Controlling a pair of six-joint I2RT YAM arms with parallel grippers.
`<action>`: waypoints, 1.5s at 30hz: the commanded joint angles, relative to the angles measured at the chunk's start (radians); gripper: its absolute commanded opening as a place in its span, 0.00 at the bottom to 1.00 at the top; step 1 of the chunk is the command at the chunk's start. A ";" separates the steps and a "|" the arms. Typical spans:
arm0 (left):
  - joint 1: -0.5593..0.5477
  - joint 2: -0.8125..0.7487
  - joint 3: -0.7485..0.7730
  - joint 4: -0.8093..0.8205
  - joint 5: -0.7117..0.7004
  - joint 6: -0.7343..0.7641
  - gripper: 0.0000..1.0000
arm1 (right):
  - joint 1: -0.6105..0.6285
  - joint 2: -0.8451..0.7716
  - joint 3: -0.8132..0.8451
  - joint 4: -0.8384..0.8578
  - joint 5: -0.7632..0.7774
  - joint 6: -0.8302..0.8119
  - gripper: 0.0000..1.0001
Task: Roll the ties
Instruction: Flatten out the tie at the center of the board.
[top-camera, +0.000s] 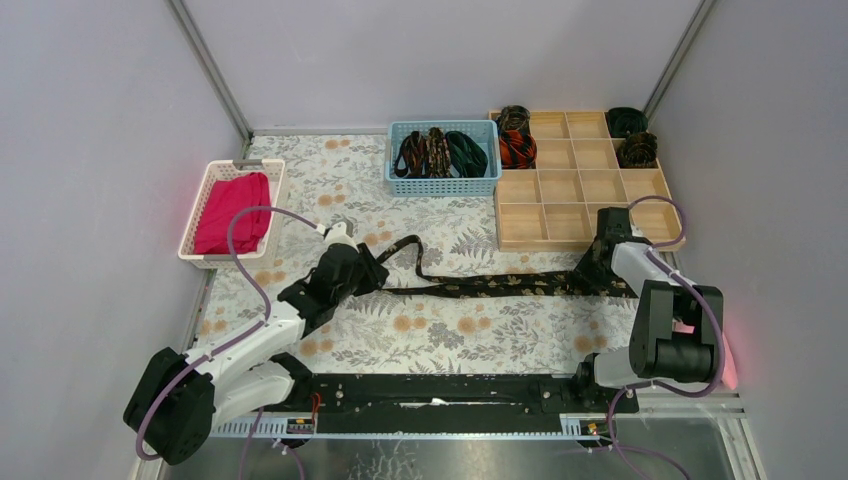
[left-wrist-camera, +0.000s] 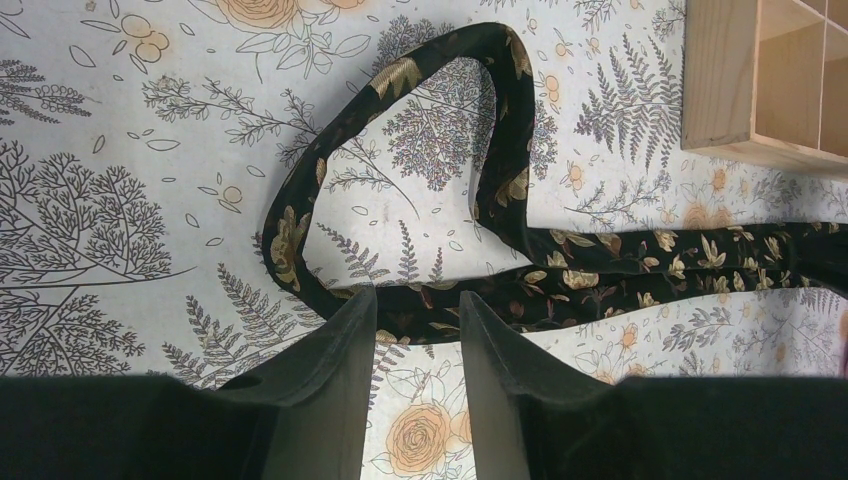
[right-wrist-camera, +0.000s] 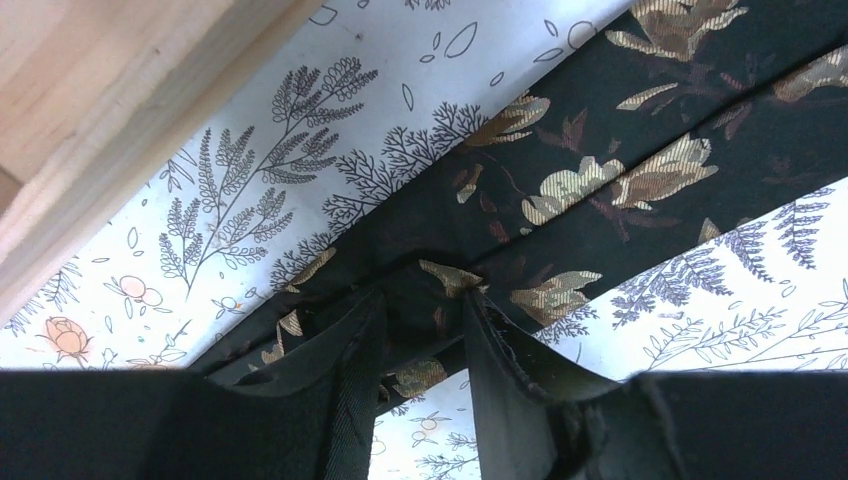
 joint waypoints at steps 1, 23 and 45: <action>-0.004 -0.001 -0.019 0.034 -0.013 0.017 0.43 | 0.012 0.029 -0.019 0.016 -0.022 0.014 0.40; -0.004 0.023 -0.025 0.046 -0.015 0.019 0.43 | 0.013 -0.030 0.075 -0.116 0.180 0.037 0.01; -0.004 0.050 -0.029 0.068 0.004 0.019 0.43 | 0.013 0.021 0.072 -0.088 0.177 0.008 0.19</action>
